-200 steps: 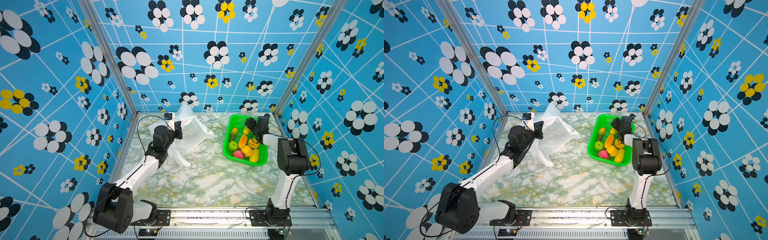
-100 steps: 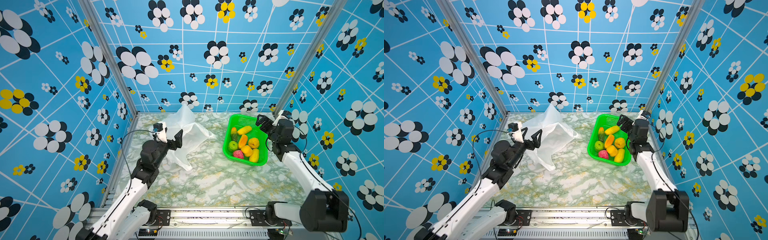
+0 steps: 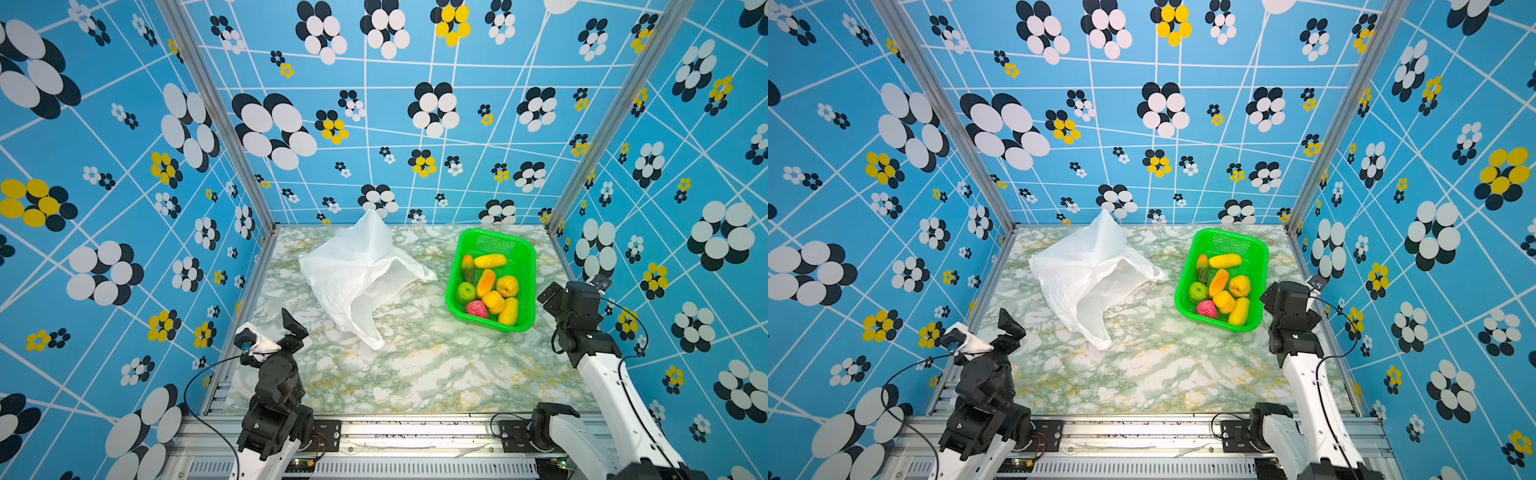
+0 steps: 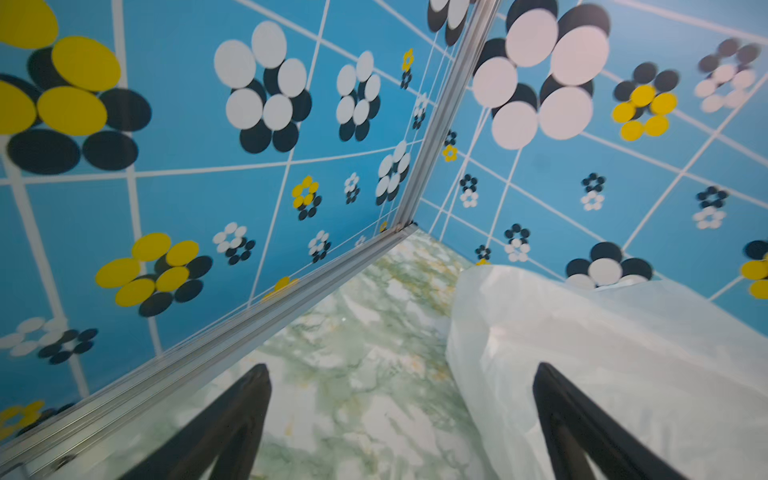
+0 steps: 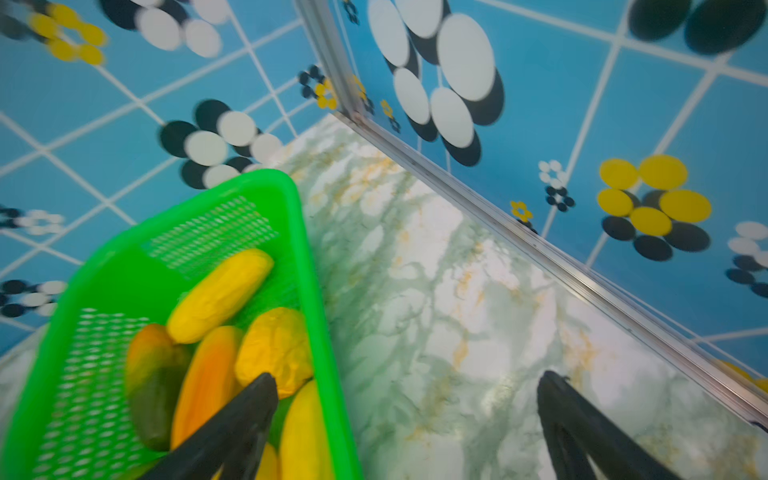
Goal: Untie the knot of the plastic bag and take out the fruit
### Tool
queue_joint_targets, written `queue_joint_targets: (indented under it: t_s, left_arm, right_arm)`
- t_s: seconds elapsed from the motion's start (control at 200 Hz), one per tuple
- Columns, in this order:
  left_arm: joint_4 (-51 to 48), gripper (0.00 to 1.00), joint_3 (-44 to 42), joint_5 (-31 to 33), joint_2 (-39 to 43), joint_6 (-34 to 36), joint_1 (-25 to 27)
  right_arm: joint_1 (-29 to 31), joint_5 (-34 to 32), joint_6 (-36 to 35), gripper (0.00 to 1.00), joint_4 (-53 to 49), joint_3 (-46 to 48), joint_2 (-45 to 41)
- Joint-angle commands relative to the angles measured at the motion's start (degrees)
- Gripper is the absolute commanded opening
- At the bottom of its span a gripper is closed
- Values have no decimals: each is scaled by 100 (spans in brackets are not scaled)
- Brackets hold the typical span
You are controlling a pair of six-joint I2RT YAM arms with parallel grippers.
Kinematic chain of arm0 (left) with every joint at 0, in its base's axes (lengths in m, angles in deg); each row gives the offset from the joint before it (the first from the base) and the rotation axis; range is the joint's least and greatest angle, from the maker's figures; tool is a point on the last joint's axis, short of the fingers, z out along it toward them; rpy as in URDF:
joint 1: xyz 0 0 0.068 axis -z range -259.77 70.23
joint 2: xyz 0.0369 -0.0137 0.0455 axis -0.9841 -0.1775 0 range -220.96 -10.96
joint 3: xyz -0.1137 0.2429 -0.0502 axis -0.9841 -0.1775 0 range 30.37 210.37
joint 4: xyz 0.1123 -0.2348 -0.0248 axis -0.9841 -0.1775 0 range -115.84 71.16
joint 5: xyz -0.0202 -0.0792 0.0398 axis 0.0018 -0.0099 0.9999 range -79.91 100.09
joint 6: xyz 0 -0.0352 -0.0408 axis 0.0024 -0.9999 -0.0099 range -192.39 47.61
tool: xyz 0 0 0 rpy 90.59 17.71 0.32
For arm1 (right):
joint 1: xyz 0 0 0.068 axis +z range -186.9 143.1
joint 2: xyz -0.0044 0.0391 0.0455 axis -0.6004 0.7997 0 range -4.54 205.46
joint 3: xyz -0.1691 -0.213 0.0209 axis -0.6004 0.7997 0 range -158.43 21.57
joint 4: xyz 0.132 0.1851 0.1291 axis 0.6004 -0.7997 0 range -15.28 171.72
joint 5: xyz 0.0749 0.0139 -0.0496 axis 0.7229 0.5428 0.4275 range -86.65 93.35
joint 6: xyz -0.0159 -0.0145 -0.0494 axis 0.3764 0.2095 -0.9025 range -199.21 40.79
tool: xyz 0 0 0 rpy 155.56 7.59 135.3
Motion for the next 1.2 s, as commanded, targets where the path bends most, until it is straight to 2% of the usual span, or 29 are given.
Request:
queue_joint_targets:
  t_s: [0.0, 0.12, 0.215, 0.385, 0.515, 0.565, 0.65, 0.725, 0.835, 0.95, 0.995, 1.065, 1.199]
  left_arm:
    - [419, 99, -110, 483, -582, 178, -98]
    - [1634, 99, -303, 505, -1524, 626, -296]
    - [2198, 100, -303, 89, -2353, 622, -632]
    - [2567, 99, 51, -274, -4048, 112, -1259]
    - [3256, 99, 294, -616, -5371, 236, -1534]
    - [3262, 99, 494, -631, -5842, 309, -1555]
    - [3463, 99, 726, -874, -6476, 436, -1544]
    - [3933, 99, 685, -1211, -6672, 595, -1498]
    - [4642, 99, 441, -1526, -6707, 692, -1482]
    - [4806, 99, 401, -1782, -6723, 789, -1480]
    - [4776, 99, 451, -1857, -6770, 831, -1482]
    - [4681, 99, 575, -1960, -6871, 886, -1474]
    - [4636, 99, 809, -1961, -7123, 1186, -1359]
  right_arm:
    - [-245, -318, 14, 99, -94, 122, 639]
    - [-264, -199, -123, 99, 425, -78, 1558]
    - [-265, -70, -249, 99, 749, -391, 2389]
    - [-110, 1082, -674, 99, 1515, -850, 3588]
    - [591, 665, -1614, 99, 2044, -919, 3781]
    - [761, 428, -1764, 99, 2063, -939, 3769]
    - [851, 426, -1823, 99, 2300, -767, 3673]
    - [959, 795, -2104, 99, 2930, -342, 3410]
    - [1085, 829, -2368, 99, 3958, 340, 3008]
    - [1089, 678, -2578, 99, 5085, 990, 2722]
    - [1075, 881, -2596, 99, 5515, 1177, 2804]
    - [1052, 1675, -2815, 99, 6275, 1321, 3241]
    - [841, 1756, -2596, 99, 6932, 1618, 3430]
